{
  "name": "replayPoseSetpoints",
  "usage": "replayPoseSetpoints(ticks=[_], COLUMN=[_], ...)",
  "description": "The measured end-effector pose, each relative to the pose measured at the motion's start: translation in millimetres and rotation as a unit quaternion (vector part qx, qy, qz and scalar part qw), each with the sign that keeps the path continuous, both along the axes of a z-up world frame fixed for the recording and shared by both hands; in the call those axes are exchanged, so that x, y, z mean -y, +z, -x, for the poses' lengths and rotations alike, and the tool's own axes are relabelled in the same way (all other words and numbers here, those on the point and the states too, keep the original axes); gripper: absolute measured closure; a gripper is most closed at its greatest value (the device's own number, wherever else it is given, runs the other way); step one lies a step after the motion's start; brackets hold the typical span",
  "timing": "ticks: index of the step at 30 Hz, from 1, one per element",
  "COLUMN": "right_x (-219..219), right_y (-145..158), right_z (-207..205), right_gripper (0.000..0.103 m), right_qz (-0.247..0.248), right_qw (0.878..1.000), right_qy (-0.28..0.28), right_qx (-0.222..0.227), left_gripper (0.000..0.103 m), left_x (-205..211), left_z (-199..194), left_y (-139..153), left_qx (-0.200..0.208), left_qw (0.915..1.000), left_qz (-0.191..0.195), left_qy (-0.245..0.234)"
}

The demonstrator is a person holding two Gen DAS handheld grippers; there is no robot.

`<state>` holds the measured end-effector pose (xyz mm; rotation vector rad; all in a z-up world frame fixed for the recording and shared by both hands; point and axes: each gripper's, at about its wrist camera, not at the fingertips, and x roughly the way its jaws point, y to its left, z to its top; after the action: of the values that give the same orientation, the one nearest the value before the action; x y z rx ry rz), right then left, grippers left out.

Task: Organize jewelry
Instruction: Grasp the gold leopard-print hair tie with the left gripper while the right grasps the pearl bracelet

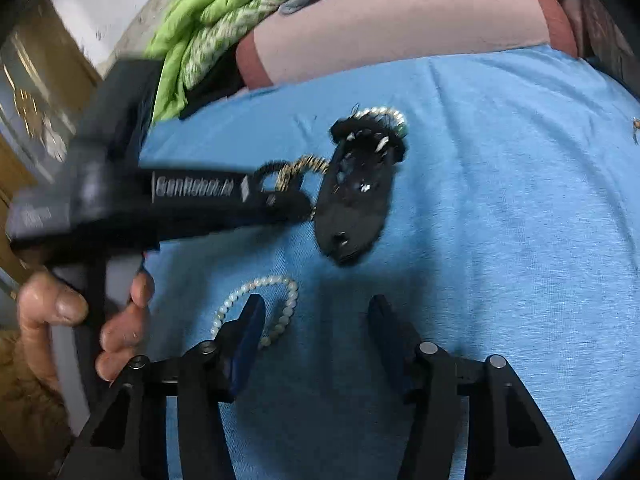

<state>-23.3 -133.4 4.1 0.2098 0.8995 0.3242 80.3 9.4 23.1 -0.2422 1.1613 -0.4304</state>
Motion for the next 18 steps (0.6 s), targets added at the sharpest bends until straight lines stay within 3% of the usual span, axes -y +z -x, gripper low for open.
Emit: replayPoseSetpoints(ticks=[2, 5, 6, 8, 9, 11, 16, 18], right_x=[-12, -26, -32, -39, -42, -40, -15, -10], right_y=[0, -2, -2, -2, -1, 0, 3, 4], right_z=[1, 2, 3, 5, 7, 10, 19, 26], right_gripper=[0.045, 0.048, 0.055, 0.079, 0.084, 0.089, 0.101, 0.101], right_qz=[0.026, 0.069, 0.087, 0.104, 0.106, 0.101, 0.034, 0.026], right_qw=[1.000, 0.998, 0.996, 0.994, 0.994, 0.995, 0.999, 1.000], right_qy=[0.005, 0.003, 0.004, 0.009, 0.012, 0.010, -0.010, -0.017], right_qx=[0.005, 0.009, 0.012, 0.019, 0.022, 0.024, 0.002, 0.000], left_gripper=[0.082, 0.095, 0.096, 0.097, 0.097, 0.097, 0.097, 0.097], left_x=[1, 0, -1, -4, -5, -10, -27, -32], left_z=[-2, -3, -3, -3, -2, 4, 32, 43], left_y=[-1, -2, -2, -1, 1, 5, 21, 25], left_qx=[-0.001, 0.000, -0.001, -0.004, -0.004, -0.001, 0.009, 0.011], left_qw=[1.0000, 0.9999, 0.9999, 0.9999, 0.9999, 0.9999, 0.9999, 0.9998], left_qz=[0.003, -0.006, -0.007, -0.004, -0.007, -0.010, -0.010, -0.011], left_qy=[0.003, 0.008, 0.008, 0.008, 0.009, 0.009, 0.009, 0.009])
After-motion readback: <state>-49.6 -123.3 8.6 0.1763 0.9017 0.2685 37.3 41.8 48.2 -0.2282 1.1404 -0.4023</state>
